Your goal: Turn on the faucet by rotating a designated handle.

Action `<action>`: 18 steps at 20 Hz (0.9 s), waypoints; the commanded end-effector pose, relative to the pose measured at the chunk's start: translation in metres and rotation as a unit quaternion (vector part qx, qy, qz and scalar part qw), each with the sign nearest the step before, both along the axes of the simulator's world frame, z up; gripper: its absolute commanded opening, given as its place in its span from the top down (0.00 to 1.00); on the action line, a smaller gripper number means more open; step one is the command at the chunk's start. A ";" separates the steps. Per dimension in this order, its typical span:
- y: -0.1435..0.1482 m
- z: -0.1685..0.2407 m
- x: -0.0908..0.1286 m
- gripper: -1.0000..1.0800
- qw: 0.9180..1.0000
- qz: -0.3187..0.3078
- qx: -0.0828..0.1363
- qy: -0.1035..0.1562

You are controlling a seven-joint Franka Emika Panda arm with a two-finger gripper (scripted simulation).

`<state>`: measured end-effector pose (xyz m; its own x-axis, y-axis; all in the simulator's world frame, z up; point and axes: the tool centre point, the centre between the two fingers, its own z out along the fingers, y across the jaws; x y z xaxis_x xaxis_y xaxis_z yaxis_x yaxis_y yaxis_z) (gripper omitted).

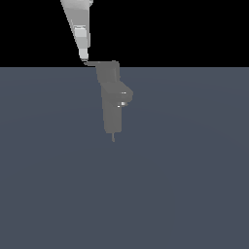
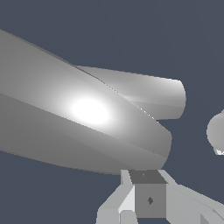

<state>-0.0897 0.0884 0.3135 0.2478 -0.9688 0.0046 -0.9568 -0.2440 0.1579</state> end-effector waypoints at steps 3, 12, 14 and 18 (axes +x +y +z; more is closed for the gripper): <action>-0.042 -0.006 0.004 1.00 1.000 -0.014 -0.001 0.008; -0.105 -0.014 0.010 1.00 1.000 -0.021 -0.003 0.017; -0.118 -0.015 0.012 1.00 1.000 -0.022 -0.003 0.019; -0.099 0.000 0.024 1.00 1.000 -0.006 -0.003 0.001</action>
<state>-0.0684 -0.0060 0.3154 0.2405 -0.9706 0.0110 -0.9587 -0.2358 0.1591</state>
